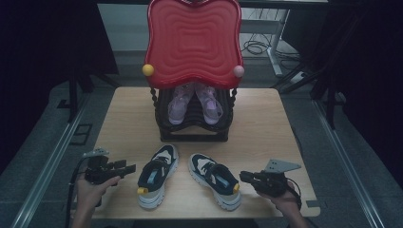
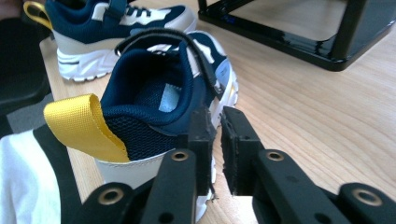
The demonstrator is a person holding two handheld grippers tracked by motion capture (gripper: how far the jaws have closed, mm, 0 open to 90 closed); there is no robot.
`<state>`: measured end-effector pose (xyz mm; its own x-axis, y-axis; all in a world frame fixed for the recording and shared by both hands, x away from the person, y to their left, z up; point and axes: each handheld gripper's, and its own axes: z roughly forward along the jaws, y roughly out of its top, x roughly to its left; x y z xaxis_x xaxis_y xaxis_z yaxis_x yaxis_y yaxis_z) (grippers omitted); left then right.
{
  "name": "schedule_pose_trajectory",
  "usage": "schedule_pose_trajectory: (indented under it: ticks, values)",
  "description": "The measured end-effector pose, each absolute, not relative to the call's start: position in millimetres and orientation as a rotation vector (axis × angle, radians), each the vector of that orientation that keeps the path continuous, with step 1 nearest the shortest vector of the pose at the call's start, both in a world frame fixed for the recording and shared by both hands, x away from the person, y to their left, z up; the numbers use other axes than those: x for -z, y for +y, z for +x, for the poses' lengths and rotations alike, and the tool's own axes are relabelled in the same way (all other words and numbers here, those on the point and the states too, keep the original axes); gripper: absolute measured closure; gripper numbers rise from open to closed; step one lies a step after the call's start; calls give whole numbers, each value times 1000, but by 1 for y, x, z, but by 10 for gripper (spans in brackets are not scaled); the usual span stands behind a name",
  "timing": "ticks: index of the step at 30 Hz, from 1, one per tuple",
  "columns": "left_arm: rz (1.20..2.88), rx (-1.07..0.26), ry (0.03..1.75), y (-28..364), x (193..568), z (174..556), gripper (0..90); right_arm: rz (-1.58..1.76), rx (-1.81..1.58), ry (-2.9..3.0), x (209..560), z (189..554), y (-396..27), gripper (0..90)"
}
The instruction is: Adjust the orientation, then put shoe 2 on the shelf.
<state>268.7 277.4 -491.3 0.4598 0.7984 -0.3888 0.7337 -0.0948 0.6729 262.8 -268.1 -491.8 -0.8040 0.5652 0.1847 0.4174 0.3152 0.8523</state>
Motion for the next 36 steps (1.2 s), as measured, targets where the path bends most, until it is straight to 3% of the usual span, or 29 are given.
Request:
schedule_pose_trajectory:
  ticks: [12,36]
  values:
    - [1872,-110,1225,260,466,259,418,963,-1554,2365,479,269,-272,606]
    - [1976,-114,1246,218,478,267,493,854,-1478,2549,465,288,-231,567]
